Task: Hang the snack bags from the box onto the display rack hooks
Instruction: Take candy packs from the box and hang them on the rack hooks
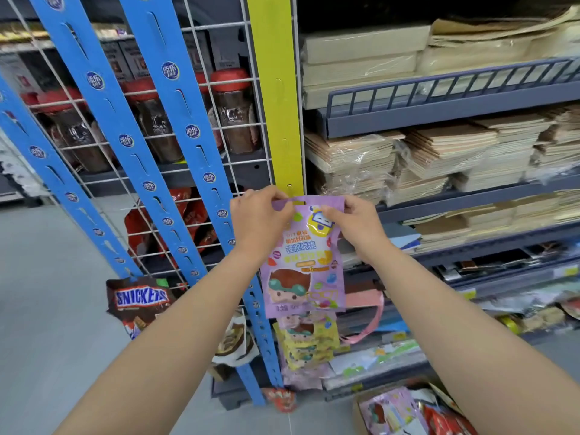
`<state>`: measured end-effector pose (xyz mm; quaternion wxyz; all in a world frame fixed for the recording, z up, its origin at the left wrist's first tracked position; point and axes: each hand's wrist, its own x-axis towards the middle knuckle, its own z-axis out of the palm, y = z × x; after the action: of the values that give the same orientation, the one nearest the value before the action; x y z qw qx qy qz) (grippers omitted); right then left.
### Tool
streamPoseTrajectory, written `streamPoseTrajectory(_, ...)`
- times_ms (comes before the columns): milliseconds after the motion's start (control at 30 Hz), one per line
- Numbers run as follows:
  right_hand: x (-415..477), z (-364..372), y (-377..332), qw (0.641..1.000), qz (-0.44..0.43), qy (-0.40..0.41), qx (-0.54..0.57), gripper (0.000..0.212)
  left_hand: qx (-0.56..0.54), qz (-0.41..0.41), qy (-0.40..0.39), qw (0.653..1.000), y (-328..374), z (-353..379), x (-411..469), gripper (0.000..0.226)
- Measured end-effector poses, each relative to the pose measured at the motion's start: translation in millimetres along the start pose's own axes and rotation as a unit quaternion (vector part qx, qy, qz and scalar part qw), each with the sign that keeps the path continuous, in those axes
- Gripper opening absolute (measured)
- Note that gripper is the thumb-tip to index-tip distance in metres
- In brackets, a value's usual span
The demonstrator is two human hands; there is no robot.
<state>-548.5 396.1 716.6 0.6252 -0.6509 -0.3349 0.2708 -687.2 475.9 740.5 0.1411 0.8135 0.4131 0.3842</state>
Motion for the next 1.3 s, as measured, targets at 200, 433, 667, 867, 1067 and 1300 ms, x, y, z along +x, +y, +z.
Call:
streamPoseTrajectory(200, 6, 8, -9, 1.000, 0.020, 0.017, -0.017, 0.024, 0.012, 0.018, 0.065, 0.998, -5, 0, 10, 0.018)
streamPoseTrajectory(433, 11, 7, -14, 0.995, -0.014, 0.082, -0.051, 0.027, 0.091, 0.054, 0.011, 0.994, -2, 2, 22, 0.028)
streamPoseTrajectory(667, 17, 8, -19, 0.993, -0.025, 0.091, -0.074, 0.027, 0.042, -0.024, -0.032, 0.998, 6, 3, 31, 0.022)
streamPoseTrajectory(867, 20, 10, -25, 0.990, -0.031, 0.089, -0.109, 0.026, 0.056, -0.104, -0.059, 0.991, 12, -1, 34, 0.030)
streamPoseTrajectory(1067, 20, 9, -29, 0.981, -0.047, 0.093, -0.164, 0.044, 0.069, -0.082, -0.070, 0.992, 7, -6, 34, 0.038)
streamPoseTrajectory(1300, 16, 15, -15, 0.976, -0.038, 0.091, -0.195, 0.054, 0.021, -0.086, -0.025, 0.996, -10, -12, 33, 0.025)
